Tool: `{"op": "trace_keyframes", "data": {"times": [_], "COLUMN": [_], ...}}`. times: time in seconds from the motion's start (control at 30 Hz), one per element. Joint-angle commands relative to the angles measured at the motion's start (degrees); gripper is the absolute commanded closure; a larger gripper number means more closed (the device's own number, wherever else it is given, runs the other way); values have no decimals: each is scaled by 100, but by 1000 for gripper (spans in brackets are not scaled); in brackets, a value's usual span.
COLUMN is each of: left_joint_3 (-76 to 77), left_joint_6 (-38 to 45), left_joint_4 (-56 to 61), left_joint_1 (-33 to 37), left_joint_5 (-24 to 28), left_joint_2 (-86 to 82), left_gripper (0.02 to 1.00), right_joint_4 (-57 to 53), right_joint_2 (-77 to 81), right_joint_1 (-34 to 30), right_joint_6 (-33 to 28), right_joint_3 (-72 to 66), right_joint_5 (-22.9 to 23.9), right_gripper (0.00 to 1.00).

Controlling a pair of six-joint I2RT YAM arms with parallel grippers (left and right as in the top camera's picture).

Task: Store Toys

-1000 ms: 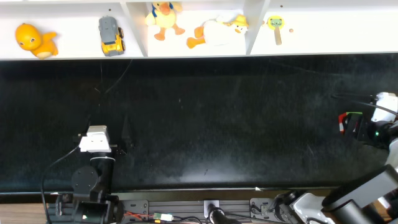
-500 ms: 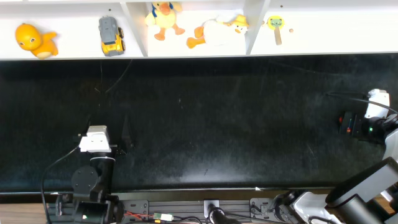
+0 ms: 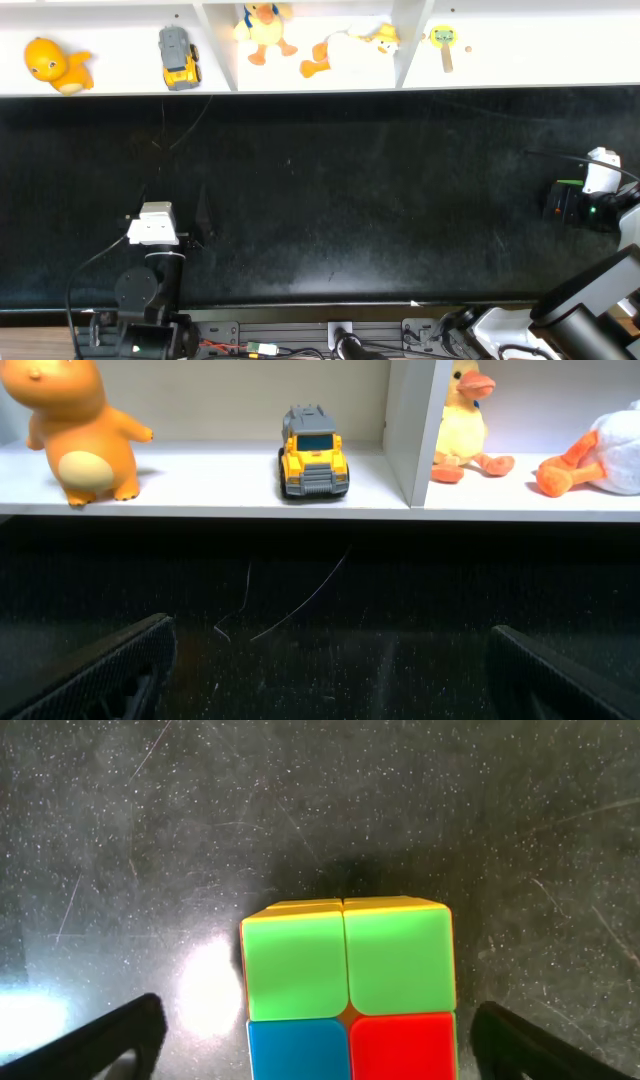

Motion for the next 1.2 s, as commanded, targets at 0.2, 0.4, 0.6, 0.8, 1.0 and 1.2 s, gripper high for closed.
{"op": "trace_keyframes", "data": {"times": [0.2, 0.4, 0.6, 0.8, 1.0, 1.2], "left_joint_3": [-13, -13, -13, -13, -13, -13], "left_joint_6": [125, 125, 125, 125, 125, 125], "left_joint_4": [-7, -7, -7, -9, -7, -7], "left_joint_1": [0, 0, 0, 0, 0, 0], "left_joint_5": [11, 11, 11, 11, 11, 11], "left_joint_2": [-52, -52, -52, -52, -52, -52], "left_gripper": [20, 20, 20, 20, 20, 20], "right_joint_4": [37, 219, 297, 295, 297, 308], "right_joint_2": [46, 46, 44, 44, 24, -107], "right_joint_1": [31, 31, 59, 219, 343, 540], "right_joint_6": [94, 240, 245, 297, 417, 470], "right_joint_3": [107, 107, 107, 107, 107, 164], "right_joint_5": [-2, 20, 44, 199, 315, 315], "right_gripper": [215, 325, 373, 544, 514, 522]}}
